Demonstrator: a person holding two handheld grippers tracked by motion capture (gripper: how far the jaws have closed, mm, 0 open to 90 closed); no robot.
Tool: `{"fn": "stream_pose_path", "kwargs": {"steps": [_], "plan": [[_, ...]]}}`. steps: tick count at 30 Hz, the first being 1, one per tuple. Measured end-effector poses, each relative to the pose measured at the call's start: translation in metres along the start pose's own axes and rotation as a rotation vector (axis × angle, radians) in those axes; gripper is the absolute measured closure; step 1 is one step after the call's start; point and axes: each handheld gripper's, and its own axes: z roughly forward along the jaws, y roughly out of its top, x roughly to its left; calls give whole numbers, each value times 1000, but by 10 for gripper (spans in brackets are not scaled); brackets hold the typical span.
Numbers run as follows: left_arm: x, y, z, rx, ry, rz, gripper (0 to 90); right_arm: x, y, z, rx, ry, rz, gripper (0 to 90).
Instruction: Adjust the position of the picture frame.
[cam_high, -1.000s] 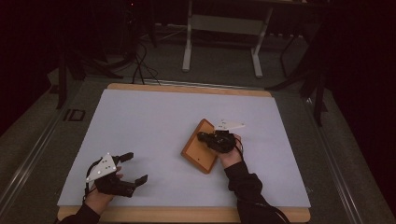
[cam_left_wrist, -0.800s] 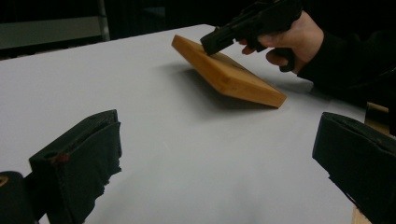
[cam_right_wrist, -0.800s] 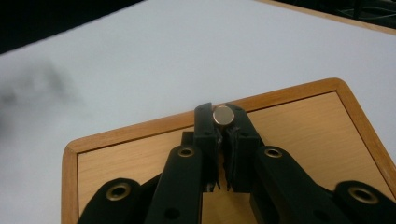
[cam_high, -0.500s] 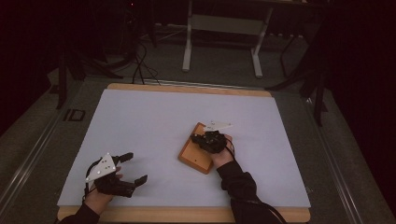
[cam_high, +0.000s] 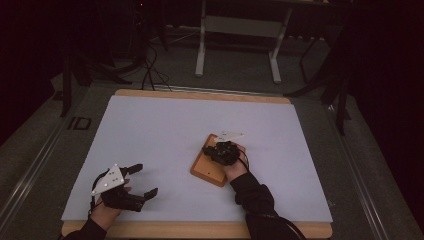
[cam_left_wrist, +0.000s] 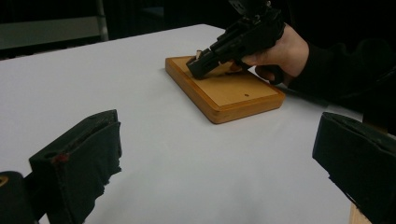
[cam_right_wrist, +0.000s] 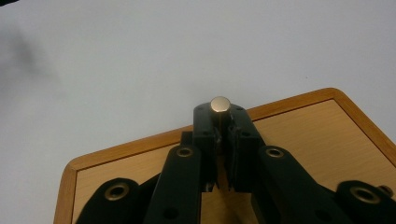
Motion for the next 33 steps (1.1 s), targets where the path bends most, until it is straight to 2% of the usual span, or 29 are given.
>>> {"fn": "stream_pose_path", "kwargs": {"steps": [7, 9, 10, 12, 14, 15, 20, 28, 33], "plan": [[0, 0, -1, -2, 2, 1, 15, 0, 0, 0, 5, 2, -3, 829], [0, 0, -1, -2, 2, 2, 15, -2, 1, -2, -2, 27, 18, 760], [0, 0, -1, -2, 2, 2, 15, -2, 1, -2, -2, 27, 18, 760], [0, 0, 0, -1, 2, -1, 15, 1, 4, -7, -9, 28, -10, 728], [0, 0, 0, 2, 2, 1, 15, 2, 6, -9, -17, 32, -17, 701], [0, 0, 0, 2, 2, 1, 15, 2, 9, -15, -27, 38, -34, 701], [0, 0, 0, 1, 3, -1, 15, -3, 16, -28, -65, 69, -37, 689], [0, -1, 0, 1, 3, -3, 15, -14, 23, -37, -93, 52, -17, 691], [0, -1, 0, 1, 3, 0, 15, -25, 32, -32, -92, 33, -9, 736]]}}
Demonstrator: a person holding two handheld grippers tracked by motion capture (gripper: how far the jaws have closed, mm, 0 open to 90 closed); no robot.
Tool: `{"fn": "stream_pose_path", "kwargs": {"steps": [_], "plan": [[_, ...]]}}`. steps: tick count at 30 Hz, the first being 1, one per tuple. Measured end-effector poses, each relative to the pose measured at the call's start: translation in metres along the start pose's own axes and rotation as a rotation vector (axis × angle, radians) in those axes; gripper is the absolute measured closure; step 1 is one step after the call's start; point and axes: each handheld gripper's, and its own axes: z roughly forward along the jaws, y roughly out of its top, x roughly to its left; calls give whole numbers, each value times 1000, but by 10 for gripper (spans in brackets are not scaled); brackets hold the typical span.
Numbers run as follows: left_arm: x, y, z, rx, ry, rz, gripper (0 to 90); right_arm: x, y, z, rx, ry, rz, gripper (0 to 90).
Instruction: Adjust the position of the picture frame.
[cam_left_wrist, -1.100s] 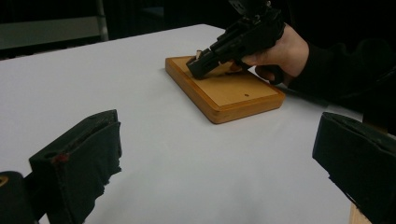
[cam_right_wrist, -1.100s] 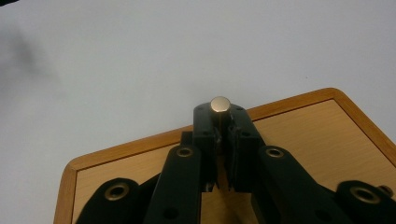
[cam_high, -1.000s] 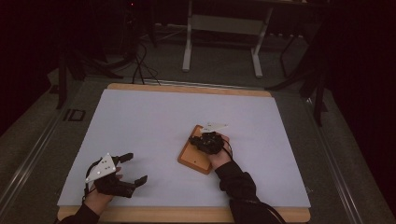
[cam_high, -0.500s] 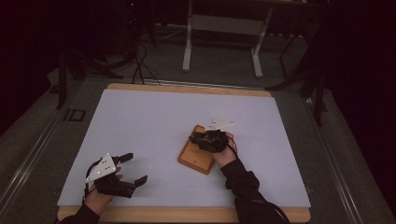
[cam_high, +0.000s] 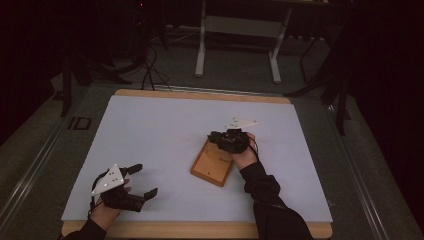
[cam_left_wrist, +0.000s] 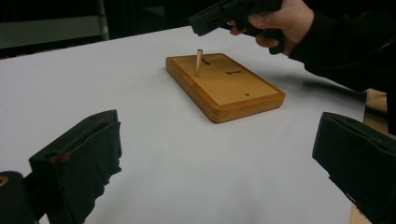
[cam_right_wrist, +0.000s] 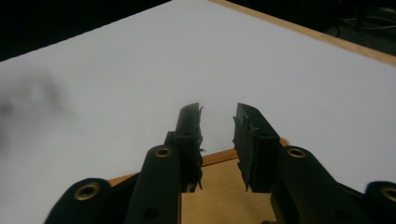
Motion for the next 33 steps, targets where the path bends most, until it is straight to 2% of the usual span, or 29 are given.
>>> {"fn": "stream_pose_path", "kwargs": {"steps": [4, 7, 12, 16, 18, 22, 23, 28, 29, 33], "plan": [[0, 0, -1, -1, 1, -3, 15, -8, 2, 8, 16, 5, 18, 798], [0, 0, -2, -2, 1, -2, 15, -13, 1, 16, 43, -3, 25, 892], [0, -1, -2, -2, 1, -2, 15, -20, 0, 27, 83, -40, 14, 899], [0, -1, -3, -2, 2, -3, 15, -28, 0, 36, 98, -16, 43, 900], [0, -1, -3, -2, 2, -5, 15, -31, 1, 41, 113, -9, 36, 900], [0, -1, -3, -3, 2, -5, 15, -31, 1, 47, 130, -31, 9, 900], [0, -1, -3, -3, 2, -4, 15, -31, 2, 50, 148, -27, 2, 900], [-1, -1, -4, -3, 1, -2, 16, -30, 3, 54, 161, -6, -9, 900], [-1, -1, -4, -3, 1, -2, 15, -29, 3, 58, 184, -9, -11, 900], [-1, -1, -4, -2, 0, 2, 15, -28, 4, 65, 221, -12, -15, 900]]}}
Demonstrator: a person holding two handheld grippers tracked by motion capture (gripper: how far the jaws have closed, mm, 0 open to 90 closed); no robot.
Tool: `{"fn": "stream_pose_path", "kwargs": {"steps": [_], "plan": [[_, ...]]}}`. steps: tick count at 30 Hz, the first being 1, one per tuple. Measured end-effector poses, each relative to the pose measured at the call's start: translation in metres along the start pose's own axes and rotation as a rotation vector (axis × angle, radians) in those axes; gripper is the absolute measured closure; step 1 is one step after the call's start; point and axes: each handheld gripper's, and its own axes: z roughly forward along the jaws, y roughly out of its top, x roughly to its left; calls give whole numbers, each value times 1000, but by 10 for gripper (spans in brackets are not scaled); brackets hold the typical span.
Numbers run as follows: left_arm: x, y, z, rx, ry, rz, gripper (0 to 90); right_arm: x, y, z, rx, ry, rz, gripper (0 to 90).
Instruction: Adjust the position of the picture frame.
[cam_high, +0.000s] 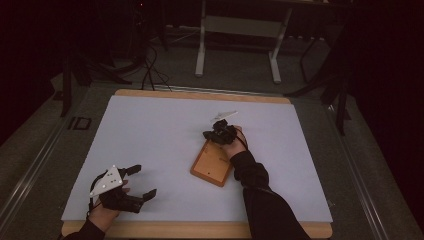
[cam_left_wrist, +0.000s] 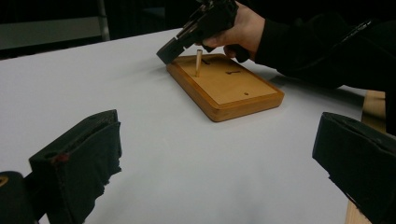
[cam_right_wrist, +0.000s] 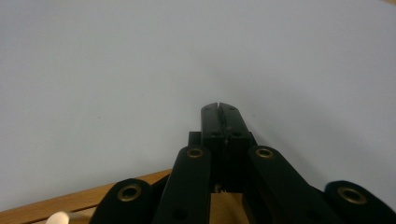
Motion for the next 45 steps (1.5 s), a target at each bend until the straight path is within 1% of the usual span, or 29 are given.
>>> {"fn": "stream_pose_path", "kwargs": {"steps": [2, 4, 6, 8, 10, 12, 16, 20, 21, 22, 23, 25, 27, 28, 30, 32, 33, 36, 38, 45], "plan": [[0, 0, 0, -1, 0, 0, 15, 0, 0, 1, 14, -12, -5, 900], [0, 0, 0, 0, -1, 1, 15, -1, -1, 1, 10, -6, 1, 900], [0, 0, 0, 0, -1, 1, 15, -1, -1, 1, 9, -9, -2, 900], [0, 0, 0, -2, 0, 2, 15, 1, -2, 0, 9, -19, -14, 900], [0, 0, -1, -4, 1, 2, 15, 0, -2, 0, 7, -18, -10, 900], [0, 0, -1, -6, 2, 0, 15, 0, -3, -2, 12, -25, -19, 900], [-1, 0, -1, -4, 1, 4, 15, 0, -6, -7, 23, -44, -23, 900], [-1, 0, 0, -3, 1, 4, 15, -2, -13, -14, 14, -52, 6, 900], [0, 0, 0, -2, 0, 3, 15, -3, -14, -16, 12, -42, 27, 900], [0, 0, 1, -1, 0, 2, 15, -4, -14, -17, 9, -31, 38, 900], [0, 0, 1, 0, 1, 3, 15, -4, -14, -17, 2, -39, 35, 900], [-1, 0, 1, 2, -1, 5, 16, -5, -12, -17, -8, -36, 51, 900], [-1, 1, 1, 2, -1, 6, 15, -6, -9, -15, -9, -47, 47, 900], [-1, 0, 1, 1, 0, 6, 15, -7, -8, -14, -2, -47, 47, 900], [0, 0, 0, -2, 0, 4, 15, -8, -8, -11, 20, -71, 35, 900], [0, 0, -1, -4, 2, 1, 15, -10, -8, -10, 24, -69, 39, 900], [0, 0, -1, -4, 2, 2, 15, -12, -10, -11, 31, -81, 39, 900], [0, 0, -1, -7, 2, 0, 15, -12, -10, -11, 31, -78, 42, 900], [-1, 0, 0, -3, 1, 5, 16, -11, -10, -12, 32, -90, 28, 900], [0, 0, 0, -5, 3, 1, 15, -11, -15, -17, 31, -97, 33, 900]]}}
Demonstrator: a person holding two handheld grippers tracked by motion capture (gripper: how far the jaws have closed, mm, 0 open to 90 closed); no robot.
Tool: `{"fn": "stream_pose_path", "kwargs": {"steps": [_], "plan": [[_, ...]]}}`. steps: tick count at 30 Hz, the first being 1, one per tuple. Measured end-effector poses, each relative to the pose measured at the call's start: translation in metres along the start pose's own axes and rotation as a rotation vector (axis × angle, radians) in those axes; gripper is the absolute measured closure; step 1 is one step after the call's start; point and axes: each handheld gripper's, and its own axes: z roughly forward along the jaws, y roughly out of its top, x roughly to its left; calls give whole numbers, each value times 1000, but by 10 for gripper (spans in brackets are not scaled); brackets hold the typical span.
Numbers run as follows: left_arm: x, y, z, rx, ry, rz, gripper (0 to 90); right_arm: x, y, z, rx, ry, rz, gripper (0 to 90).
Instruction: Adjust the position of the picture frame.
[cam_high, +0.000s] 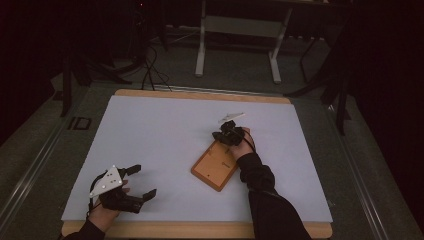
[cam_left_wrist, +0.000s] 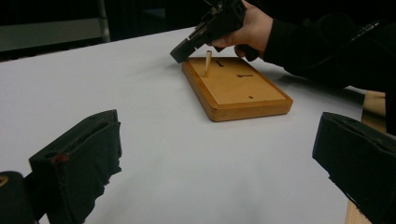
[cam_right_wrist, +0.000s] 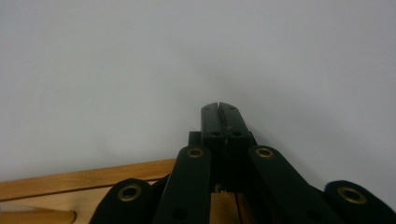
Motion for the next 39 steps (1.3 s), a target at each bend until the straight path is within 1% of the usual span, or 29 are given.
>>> {"fn": "stream_pose_path", "kwargs": {"steps": [4, 5, 7, 11, 12, 17, 19, 21, 22, 24, 26, 28, 29, 33, 37, 39], "plan": [[-1, 0, 1, 3, -3, 4, 15, -1, -5, -5, 2, -3, 10, 900], [-1, 0, 1, 4, -3, 4, 15, -3, -8, -10, 6, -5, 14, 900], [-1, 0, 2, 5, -4, 5, 15, -4, -12, -13, 7, -5, 12, 900], [-2, 0, 3, 6, -4, 2, 15, -7, -20, -22, 6, 8, 40, 900], [-2, 0, 3, 7, -4, 3, 15, -6, -22, -24, 7, 8, 38, 900], [-1, 0, 4, 10, -5, 3, 15, -5, -22, -25, 9, 12, 37, 900], [-1, 0, 4, 11, -4, 4, 16, -7, -20, -22, -6, 11, 50, 900], [-1, 0, 4, 11, -5, 3, 15, -7, -20, -22, -6, 11, 50, 900], [-2, 0, 4, 9, -5, 3, 15, -10, -17, -17, 9, 4, 56, 900], [-1, 0, 3, 8, -4, 2, 15, -11, -17, -14, 22, -9, 52, 900], [0, 0, 2, 4, -3, 0, 15, -11, -18, -13, 46, -22, 45, 900], [0, 0, 2, 5, -3, 0, 15, -12, -20, -15, 36, -15, 46, 900], [-1, 0, 3, 5, -5, 2, 15, -12, -20, -16, 36, -12, 56, 900], [-2, 1, 3, 8, -6, 9, 15, -12, -23, -20, 46, -13, 45, 900], [-1, 0, 3, 6, -3, 1, 15, -11, -28, -27, 64, -16, 39, 900], [-1, 0, 4, 7, -4, 3, 15, -11, -32, -31, 63, -17, 33, 900]]}}
